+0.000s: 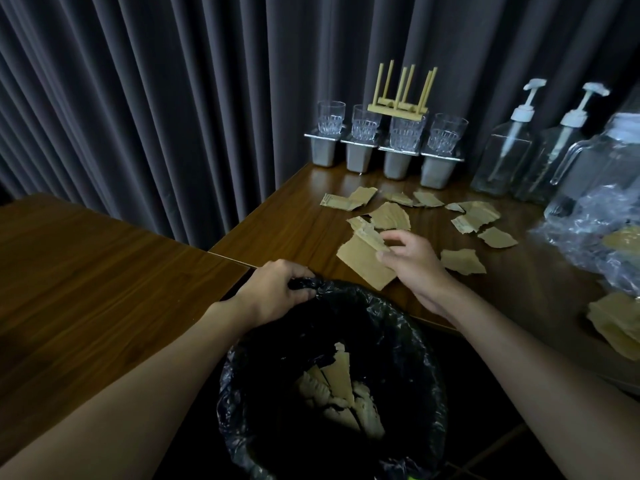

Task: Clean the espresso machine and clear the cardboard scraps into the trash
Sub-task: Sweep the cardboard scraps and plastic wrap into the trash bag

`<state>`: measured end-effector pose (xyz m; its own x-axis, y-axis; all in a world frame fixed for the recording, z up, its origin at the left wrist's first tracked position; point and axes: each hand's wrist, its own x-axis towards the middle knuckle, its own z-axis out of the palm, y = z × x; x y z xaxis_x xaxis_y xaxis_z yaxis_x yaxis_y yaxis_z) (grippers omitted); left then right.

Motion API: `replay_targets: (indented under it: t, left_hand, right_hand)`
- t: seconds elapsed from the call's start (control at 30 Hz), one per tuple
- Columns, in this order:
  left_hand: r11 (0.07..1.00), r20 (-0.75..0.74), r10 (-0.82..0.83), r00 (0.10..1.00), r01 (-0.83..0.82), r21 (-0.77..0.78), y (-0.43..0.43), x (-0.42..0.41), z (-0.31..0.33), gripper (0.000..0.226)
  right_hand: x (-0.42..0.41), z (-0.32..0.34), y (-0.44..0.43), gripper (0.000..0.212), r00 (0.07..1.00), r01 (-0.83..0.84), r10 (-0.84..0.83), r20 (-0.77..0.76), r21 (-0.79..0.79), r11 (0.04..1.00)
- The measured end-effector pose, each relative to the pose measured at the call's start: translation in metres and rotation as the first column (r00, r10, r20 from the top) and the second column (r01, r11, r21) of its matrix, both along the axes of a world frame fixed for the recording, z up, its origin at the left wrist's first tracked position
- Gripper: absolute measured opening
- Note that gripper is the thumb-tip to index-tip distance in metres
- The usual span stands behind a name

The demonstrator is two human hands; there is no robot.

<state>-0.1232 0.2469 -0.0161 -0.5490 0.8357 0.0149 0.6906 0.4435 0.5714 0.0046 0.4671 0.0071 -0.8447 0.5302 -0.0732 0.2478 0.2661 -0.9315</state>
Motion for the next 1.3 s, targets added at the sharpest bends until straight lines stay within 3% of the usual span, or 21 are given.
replay_targets:
  t: [0.07,0.13,0.17,0.23,0.33,0.43,0.6,0.67,0.77,0.93,1.03,1.17,1.23,1.3]
  left_hand:
    - [1.000,-0.007,0.003,1.000,-0.003,-0.004,0.003,0.004,0.001,0.020]
    - [1.000,-0.020,0.003,1.000,-0.003,-0.004,0.005,0.007,0.001,0.019]
    - [1.000,-0.024,0.000,1.000,0.000,0.004,0.006,0.009,0.001,0.019]
    - [0.999,-0.007,0.002,1.000,-0.001,0.033,0.010,0.016,0.001,0.017]
    - [0.998,0.002,-0.005,1.000,0.005,0.059,0.020,0.029,0.000,0.017]
    - [0.999,-0.024,-0.013,1.000,0.014,0.049,0.029,0.038,-0.001,0.020]
    - [1.000,-0.042,0.017,0.999,-0.016,0.006,0.030,0.037,-0.003,0.026]
    - [1.000,-0.045,0.018,0.999,-0.018,-0.002,0.030,0.038,-0.002,0.026]
    - [1.000,-0.052,0.012,0.999,-0.012,-0.006,0.030,0.039,-0.001,0.023]
    - [1.000,-0.059,0.008,0.998,-0.010,-0.023,0.028,0.036,-0.001,0.020]
    - [0.999,-0.061,0.037,0.997,-0.038,-0.012,0.026,0.036,-0.002,0.017]
    - [0.999,-0.054,0.040,0.998,-0.040,-0.001,0.024,0.035,-0.004,0.017]
    - [0.999,-0.050,0.038,0.998,-0.038,-0.002,0.024,0.034,-0.004,0.020]
    - [0.999,-0.058,0.040,0.998,-0.040,-0.008,0.025,0.032,-0.005,0.023]
  right_hand:
    - [0.018,0.009,-0.005,0.033,0.988,-0.153,0.148,-0.053,-0.119,0.981]
    - [0.033,0.010,-0.008,0.024,0.966,-0.258,0.257,-0.025,-0.042,0.965]
    - [0.038,0.005,-0.006,0.020,0.975,-0.218,0.219,-0.033,0.045,0.975]
    - [0.045,-0.007,0.006,0.017,0.996,0.022,-0.004,-0.091,0.203,0.979]
    - [0.059,-0.029,0.033,0.022,0.968,0.248,-0.236,-0.082,0.425,0.870]
    - [0.068,-0.046,0.053,0.027,0.971,0.153,-0.230,0.068,0.561,0.813]
    - [0.062,-0.051,0.050,0.017,0.981,0.138,-0.191,0.021,0.616,0.775]
    - [0.057,-0.048,0.051,0.027,0.977,0.120,-0.203,0.063,0.624,0.772]
    - [0.047,-0.041,0.050,0.046,0.971,0.087,-0.198,0.132,0.575,0.813]
    - [0.036,-0.039,0.041,0.055,0.968,0.139,-0.224,0.112,0.503,0.853]
    - [0.037,-0.038,0.041,0.049,0.981,0.146,-0.186,0.062,0.402,0.904]
    - [0.049,-0.024,0.033,0.036,0.983,0.174,-0.167,-0.071,0.118,0.978]
    - [0.060,-0.016,0.029,0.032,0.993,0.039,-0.052,-0.105,-0.126,0.991]
    - [0.070,-0.015,0.025,0.023,0.992,-0.114,0.107,-0.068,-0.117,0.987]
